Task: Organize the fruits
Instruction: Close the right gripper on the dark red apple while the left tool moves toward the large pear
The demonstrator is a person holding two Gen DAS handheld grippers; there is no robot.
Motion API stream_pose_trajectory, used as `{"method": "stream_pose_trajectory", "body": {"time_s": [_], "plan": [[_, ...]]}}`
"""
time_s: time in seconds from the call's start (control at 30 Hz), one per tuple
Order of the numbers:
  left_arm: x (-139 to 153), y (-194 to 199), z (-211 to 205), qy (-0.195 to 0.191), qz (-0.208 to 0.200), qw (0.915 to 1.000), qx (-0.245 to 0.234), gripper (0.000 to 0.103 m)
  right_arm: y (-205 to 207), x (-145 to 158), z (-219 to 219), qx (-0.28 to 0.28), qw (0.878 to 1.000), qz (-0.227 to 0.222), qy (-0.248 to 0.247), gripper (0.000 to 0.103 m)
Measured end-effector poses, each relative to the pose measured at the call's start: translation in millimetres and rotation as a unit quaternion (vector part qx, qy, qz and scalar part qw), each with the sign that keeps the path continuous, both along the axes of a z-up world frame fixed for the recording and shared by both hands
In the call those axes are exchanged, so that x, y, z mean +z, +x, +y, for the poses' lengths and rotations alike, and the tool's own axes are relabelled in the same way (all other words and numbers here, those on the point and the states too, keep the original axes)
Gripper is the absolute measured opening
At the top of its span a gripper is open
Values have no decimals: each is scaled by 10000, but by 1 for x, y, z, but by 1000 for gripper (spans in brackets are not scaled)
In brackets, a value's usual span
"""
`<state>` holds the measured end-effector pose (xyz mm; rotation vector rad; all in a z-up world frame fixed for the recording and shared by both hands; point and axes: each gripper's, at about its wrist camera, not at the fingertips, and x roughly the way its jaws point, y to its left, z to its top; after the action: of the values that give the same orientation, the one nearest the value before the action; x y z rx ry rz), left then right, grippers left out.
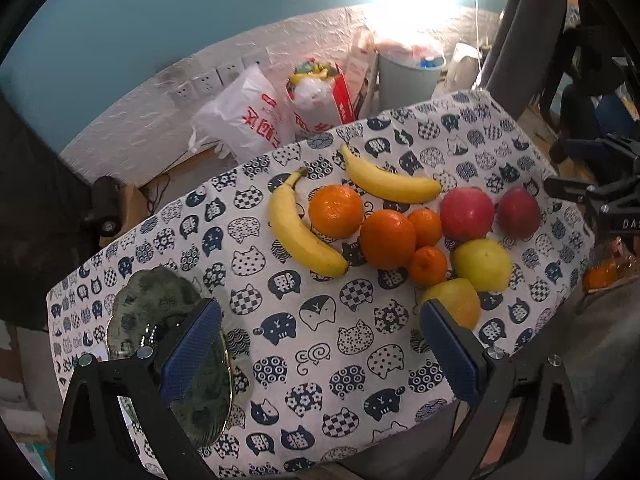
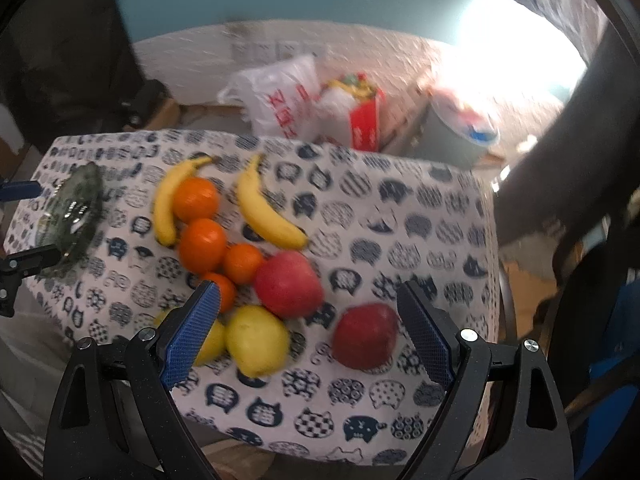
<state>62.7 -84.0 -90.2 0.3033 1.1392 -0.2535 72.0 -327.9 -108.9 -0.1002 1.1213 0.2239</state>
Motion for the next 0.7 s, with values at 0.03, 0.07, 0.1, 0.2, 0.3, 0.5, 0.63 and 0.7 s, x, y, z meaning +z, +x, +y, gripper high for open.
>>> {"method": "stream_pose_trajectory", "body": {"time_s": [0.03, 0.07, 0.1, 0.2, 0.3, 0.5, 0.63, 0.7], "plan": [[-4, 2, -4, -10, 44, 10000, -39, 101, 1, -4, -4, -49, 10000, 46, -26, 88], [-7, 4, -6, -38, 85, 9999, -69, 101, 2, -8, -7, -98, 9999, 87, -57, 88], [-9, 5, -9, -72, 146, 9998, -94, 101, 3, -14, -12, -154, 9997, 155, -88, 88], [-20, 9, -19, -228, 405, 9988, -163, 101, 8, -30, -24, -284, 9989, 338, -135, 88], [-30, 13, -29, -323, 602, 9974, -218, 101, 12, -47, -34, -421, 9976, 530, -166, 88], [-55, 22, -46, -606, 1076, 9922, -192, 101, 20, -87, -48, -544, 9934, 976, -260, 88], [-72, 24, -57, -626, 1263, 9898, -222, 101, 21, -101, -51, -523, 9914, 1161, -310, 88], [-78, 24, -63, -654, 1348, 9884, -242, 101, 22, -107, -52, -513, 9909, 1207, -310, 88]]}}
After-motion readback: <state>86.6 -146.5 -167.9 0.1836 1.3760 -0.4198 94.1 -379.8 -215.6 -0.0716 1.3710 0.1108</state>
